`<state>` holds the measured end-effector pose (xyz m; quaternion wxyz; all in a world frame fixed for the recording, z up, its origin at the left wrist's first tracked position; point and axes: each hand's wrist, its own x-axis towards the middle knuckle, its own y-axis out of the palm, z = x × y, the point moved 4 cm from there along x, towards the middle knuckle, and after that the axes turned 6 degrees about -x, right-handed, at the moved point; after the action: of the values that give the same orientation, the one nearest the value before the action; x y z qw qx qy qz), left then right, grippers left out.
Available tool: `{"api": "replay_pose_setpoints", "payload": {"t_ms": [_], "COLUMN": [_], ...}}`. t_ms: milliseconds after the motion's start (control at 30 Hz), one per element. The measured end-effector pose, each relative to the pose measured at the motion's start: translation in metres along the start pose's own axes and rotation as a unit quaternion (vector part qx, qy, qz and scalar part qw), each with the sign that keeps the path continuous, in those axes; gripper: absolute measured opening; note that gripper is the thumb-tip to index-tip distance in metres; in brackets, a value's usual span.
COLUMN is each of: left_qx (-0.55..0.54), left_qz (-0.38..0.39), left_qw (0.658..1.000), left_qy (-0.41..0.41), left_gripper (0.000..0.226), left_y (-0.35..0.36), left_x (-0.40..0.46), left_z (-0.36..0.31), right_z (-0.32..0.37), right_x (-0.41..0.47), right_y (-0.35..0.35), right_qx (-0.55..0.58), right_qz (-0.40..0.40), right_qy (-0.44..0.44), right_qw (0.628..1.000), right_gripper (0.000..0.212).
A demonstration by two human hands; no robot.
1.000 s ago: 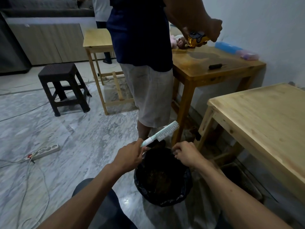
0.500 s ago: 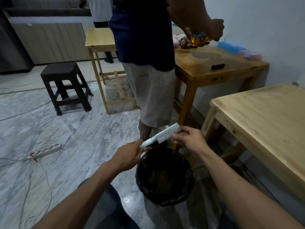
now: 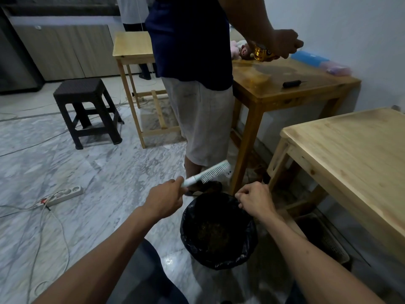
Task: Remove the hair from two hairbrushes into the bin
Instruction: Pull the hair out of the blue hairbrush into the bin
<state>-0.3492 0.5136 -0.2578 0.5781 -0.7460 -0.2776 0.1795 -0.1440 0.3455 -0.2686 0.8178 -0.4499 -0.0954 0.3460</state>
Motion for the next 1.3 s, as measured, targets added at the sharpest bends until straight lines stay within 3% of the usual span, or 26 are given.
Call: {"api": "replay_pose_setpoints", "payload": {"t_ms": [200, 333, 467, 600, 700, 800, 867, 933, 1033, 1100, 1300], "left_qx": [0.008, 0.0, -0.008, -0.008, -0.009, -0.013, -0.022, -0.034, -0.068, -0.088, -0.064], "left_qz": [-0.014, -0.024, -0.026, -0.027, -0.025, -0.025, -0.021, -0.012, 0.0, 0.005, -0.025], "left_qw": [1.0, 1.0, 1.0, 1.0, 1.0, 0.999, 0.999, 0.998, 0.996, 0.995, 0.998], "left_qy": [0.009, 0.009, 0.007, 0.01, 0.01, 0.016, 0.029, 0.044, 0.053, 0.053, 0.014], "left_gripper": [0.024, 0.023, 0.021, 0.019, 0.019, 0.022, 0.025, 0.027, 0.023, 0.016, 0.019], "left_y": [-0.006, -0.007, -0.01, -0.013, -0.015, -0.017, -0.019, -0.022, -0.026, -0.028, -0.031], "left_x": [0.002, 0.003, 0.002, 0.003, 0.003, 0.003, 0.002, 0.0, -0.002, -0.003, -0.002], "left_z": [0.0, -0.002, -0.003, -0.005, -0.005, -0.007, -0.011, -0.014, -0.014, -0.012, 0.002], "right_z": [0.007, 0.007, 0.006, 0.007, 0.005, 0.017, 0.026, 0.037, 0.048, 0.049, 0.037], "right_x": [0.001, 0.003, 0.004, 0.009, 0.011, 0.008, 0.007, 0.004, 0.003, 0.003, 0.001], "right_y": [0.012, 0.016, 0.013, 0.018, 0.022, 0.02, 0.018, 0.015, 0.015, 0.018, 0.015], "right_qx": [0.015, -0.045, -0.079, -0.053, -0.031, 0.063, 0.203, 0.352, 0.476, 0.478, 0.321], "right_qz": [0.077, 0.154, 0.146, 0.176, 0.255, 0.263, 0.26, 0.272, 0.251, 0.209, 0.11], "right_qy": [0.016, 0.035, 0.026, 0.001, 0.034, 0.025, 0.005, -0.012, -0.013, -0.01, -0.033], "right_qw": [0.997, 0.986, 0.986, 0.983, 0.966, 0.962, 0.944, 0.895, 0.842, 0.853, 0.94], "right_gripper": [0.018, 0.031, 0.045, 0.019, 0.102, 0.141, 0.126, 0.077, 0.029, 0.012, 0.01]}}
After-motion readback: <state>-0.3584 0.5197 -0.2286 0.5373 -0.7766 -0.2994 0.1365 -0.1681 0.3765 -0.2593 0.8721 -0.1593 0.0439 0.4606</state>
